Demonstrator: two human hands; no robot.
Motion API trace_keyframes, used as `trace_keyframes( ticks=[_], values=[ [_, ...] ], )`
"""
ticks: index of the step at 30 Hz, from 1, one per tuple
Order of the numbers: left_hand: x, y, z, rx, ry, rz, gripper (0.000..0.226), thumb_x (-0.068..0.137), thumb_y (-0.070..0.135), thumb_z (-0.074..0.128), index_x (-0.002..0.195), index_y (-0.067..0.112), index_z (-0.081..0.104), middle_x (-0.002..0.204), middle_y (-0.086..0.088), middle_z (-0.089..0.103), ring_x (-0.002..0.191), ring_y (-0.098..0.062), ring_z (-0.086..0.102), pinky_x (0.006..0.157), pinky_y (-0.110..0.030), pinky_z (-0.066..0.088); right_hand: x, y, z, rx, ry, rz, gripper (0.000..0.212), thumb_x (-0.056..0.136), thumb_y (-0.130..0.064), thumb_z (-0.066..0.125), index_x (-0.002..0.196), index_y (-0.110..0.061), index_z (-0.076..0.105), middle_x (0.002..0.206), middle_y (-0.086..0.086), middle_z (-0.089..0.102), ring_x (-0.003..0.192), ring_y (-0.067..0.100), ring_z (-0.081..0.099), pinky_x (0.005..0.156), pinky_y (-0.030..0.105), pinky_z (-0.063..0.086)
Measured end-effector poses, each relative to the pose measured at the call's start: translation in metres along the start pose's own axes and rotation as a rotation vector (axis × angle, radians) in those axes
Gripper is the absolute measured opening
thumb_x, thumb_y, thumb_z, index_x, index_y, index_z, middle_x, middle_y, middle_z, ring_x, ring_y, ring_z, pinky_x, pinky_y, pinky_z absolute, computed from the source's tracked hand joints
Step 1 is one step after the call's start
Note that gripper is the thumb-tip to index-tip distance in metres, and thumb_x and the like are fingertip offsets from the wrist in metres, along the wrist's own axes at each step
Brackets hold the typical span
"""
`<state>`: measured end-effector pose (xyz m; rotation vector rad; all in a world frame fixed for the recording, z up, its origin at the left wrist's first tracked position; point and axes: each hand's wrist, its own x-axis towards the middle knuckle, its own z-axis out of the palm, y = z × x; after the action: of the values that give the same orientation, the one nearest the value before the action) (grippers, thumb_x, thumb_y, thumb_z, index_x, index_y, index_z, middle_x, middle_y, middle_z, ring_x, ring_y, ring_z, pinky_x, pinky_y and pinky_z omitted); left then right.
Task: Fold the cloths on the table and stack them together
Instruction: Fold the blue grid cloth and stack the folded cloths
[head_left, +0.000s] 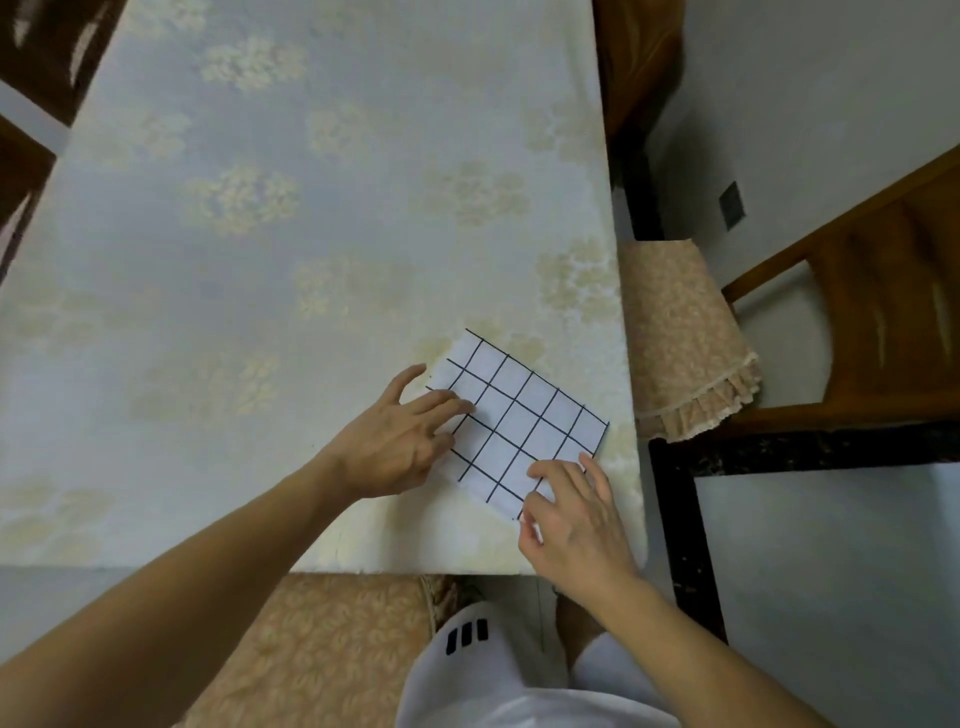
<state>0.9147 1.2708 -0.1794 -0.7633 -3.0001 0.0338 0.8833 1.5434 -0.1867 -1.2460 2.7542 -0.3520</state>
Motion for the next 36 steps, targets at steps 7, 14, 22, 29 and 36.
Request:
trace_keyframes(
  ticks=[7,14,22,29,36],
  values=[
    [-0.004,0.000,0.008,0.001,-0.019,-0.031,0.023,0.084,0.017,0.046,0.071,0.016,0.064,0.134,-0.011,0.057,0.125,-0.026,0.053,0.115,-0.064,0.020,0.000,-0.001,0.013,-0.017,-0.078,0.027,0.007,0.075,-0.026,0.066,0.072,-0.019,0.068,0.116,0.001,0.060,0.113,0.020,0.057,0.116,0.052,0.028],
    [-0.004,-0.001,0.011,0.000,-0.051,-0.053,0.019,0.084,0.020,0.049,0.076,0.017,0.066,0.137,-0.011,0.055,0.127,-0.027,0.052,0.114,-0.065,0.019,0.001,0.001,0.017,-0.009,-0.041,0.048,0.012,0.078,-0.026,0.061,0.074,-0.018,0.068,0.114,0.003,0.060,0.110,0.021,0.056,0.113,0.054,0.032],
    [0.002,-0.006,0.005,-0.067,-0.124,-0.054,0.025,0.079,0.039,0.062,0.082,0.015,0.069,0.133,-0.011,0.059,0.124,-0.026,0.055,0.112,-0.064,0.026,0.002,0.003,0.010,0.008,-0.069,0.101,0.025,0.077,-0.039,0.059,0.080,-0.017,0.070,0.112,0.003,0.061,0.108,0.021,0.057,0.108,0.053,0.038],
    [0.058,-0.007,0.013,-0.067,-0.081,-0.161,0.062,0.100,0.041,0.034,0.153,0.009,0.032,0.162,-0.012,0.024,0.150,-0.027,0.022,0.122,-0.050,0.019,0.058,0.013,0.007,-0.005,0.043,0.250,0.062,0.098,-0.040,0.038,0.146,-0.002,0.044,0.154,0.016,0.040,0.144,0.030,0.037,0.118,0.044,0.030],
    [0.086,-0.013,0.055,-0.120,-0.152,-0.205,0.065,0.105,0.044,0.018,0.158,0.008,0.005,0.166,-0.010,0.001,0.154,-0.023,0.000,0.123,-0.046,0.017,0.088,0.030,0.041,-0.066,-0.081,0.313,0.075,0.102,-0.051,0.027,0.157,-0.002,0.016,0.166,0.015,0.011,0.154,0.028,0.009,0.122,0.043,0.014]
  ],
)
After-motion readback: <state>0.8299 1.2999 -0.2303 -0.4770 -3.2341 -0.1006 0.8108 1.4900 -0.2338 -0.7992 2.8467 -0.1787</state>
